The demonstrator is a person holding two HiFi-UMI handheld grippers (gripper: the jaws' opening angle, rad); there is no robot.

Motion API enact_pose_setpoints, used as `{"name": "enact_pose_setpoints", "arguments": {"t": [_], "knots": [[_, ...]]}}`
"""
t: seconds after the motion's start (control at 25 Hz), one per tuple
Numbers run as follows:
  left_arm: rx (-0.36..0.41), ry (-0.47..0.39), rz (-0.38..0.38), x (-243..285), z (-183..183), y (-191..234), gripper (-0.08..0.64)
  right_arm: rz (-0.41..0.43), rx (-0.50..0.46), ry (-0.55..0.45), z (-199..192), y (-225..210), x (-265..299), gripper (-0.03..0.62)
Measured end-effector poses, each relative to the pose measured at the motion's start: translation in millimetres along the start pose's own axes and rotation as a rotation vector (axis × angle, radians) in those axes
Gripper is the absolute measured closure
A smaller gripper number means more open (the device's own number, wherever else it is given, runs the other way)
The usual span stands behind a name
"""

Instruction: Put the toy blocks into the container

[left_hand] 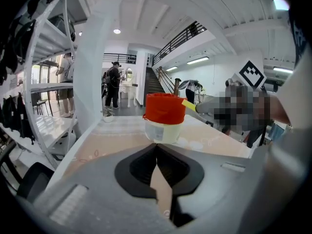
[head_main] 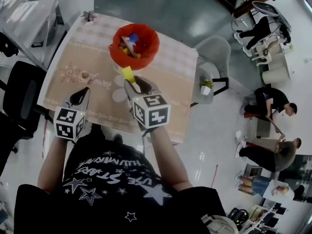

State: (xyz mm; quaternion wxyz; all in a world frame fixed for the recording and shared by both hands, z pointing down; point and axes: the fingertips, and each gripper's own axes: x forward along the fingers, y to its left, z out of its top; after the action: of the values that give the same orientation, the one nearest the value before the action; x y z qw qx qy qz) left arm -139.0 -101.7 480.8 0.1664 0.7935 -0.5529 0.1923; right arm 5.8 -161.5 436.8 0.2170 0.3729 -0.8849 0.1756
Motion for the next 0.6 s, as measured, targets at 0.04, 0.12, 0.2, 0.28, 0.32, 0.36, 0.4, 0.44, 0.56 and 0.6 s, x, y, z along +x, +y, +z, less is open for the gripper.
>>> {"name": "enact_pose_setpoints", "arguments": {"t": [0.04, 0.12, 0.2, 0.28, 0.32, 0.36, 0.4, 0.44, 0.56, 0.6], "knots": [[-0.002, -0.003, 0.001, 0, 2, 0, 0.549, 0.001, -0.007, -0.019, 9, -1, -3, 0.454], [-0.003, -0.009, 0.003, 1, 6, 0, 0.549, -0.004, -0.023, -0.056, 29, -7, -7, 0.454], [-0.002, -0.015, 0.006, 4, 10, 1, 0.549, -0.017, -0.040, -0.087, 47, -17, -7, 0.454], [-0.001, -0.015, 0.010, 6, 13, 2, 0.549, -0.032, -0.048, -0.108, 61, -28, -4, 0.454], [-0.001, -0.013, 0.012, 7, 14, 3, 0.549, -0.040, -0.049, -0.116, 68, -33, -3, 0.454], [-0.001, -0.013, 0.013, 8, 16, 4, 0.549, -0.048, -0.049, -0.123, 74, -39, -1, 0.454], [-0.001, -0.017, 0.015, 9, 19, 5, 0.549, -0.056, -0.049, -0.128, 79, -44, 1, 0.454], [-0.002, -0.022, 0.017, 10, 22, 7, 0.549, -0.063, -0.050, -0.132, 84, -49, 3, 0.454], [0.003, -0.030, 0.027, 14, 28, 14, 0.549, -0.081, -0.053, -0.134, 95, -64, 14, 0.454], [0.006, -0.034, 0.034, 15, 30, 17, 0.549, -0.086, -0.050, -0.133, 98, -69, 17, 0.454]]}}
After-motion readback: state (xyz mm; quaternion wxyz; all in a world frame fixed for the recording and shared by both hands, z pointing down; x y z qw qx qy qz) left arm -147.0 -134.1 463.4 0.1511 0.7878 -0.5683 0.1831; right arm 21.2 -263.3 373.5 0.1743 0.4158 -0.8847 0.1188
